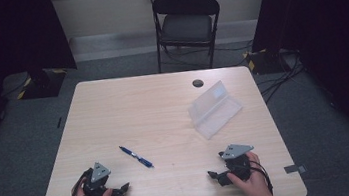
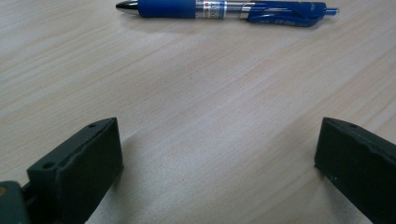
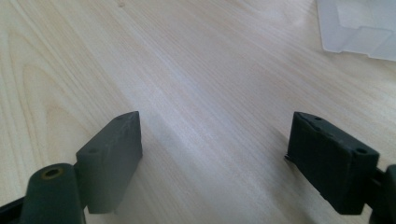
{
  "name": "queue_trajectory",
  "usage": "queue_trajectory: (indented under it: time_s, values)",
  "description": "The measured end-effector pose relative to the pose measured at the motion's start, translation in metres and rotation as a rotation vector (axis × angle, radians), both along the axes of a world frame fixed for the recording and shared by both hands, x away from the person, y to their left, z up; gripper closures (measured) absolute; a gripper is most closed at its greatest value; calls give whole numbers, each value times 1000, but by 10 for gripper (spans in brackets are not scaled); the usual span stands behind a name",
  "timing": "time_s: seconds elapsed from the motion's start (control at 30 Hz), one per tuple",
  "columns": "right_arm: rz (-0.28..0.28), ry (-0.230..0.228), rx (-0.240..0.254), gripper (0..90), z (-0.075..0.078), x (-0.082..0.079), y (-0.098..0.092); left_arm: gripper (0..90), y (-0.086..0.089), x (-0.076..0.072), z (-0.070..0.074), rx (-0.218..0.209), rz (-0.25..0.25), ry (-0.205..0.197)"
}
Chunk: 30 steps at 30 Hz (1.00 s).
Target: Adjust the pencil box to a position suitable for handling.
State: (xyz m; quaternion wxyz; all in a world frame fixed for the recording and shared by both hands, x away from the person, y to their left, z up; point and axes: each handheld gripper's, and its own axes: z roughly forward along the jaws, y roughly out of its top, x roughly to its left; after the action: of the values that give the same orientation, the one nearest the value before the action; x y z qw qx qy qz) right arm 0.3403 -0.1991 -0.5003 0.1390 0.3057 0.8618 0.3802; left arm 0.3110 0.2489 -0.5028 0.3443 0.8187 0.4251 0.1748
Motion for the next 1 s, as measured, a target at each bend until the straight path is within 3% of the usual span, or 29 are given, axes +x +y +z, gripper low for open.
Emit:
queue_trajectory:
  time_s: [1.0]
  values:
    - [-13, 4, 11, 207, 1, 0, -2, 4, 0, 0, 0, 1, 0, 1]
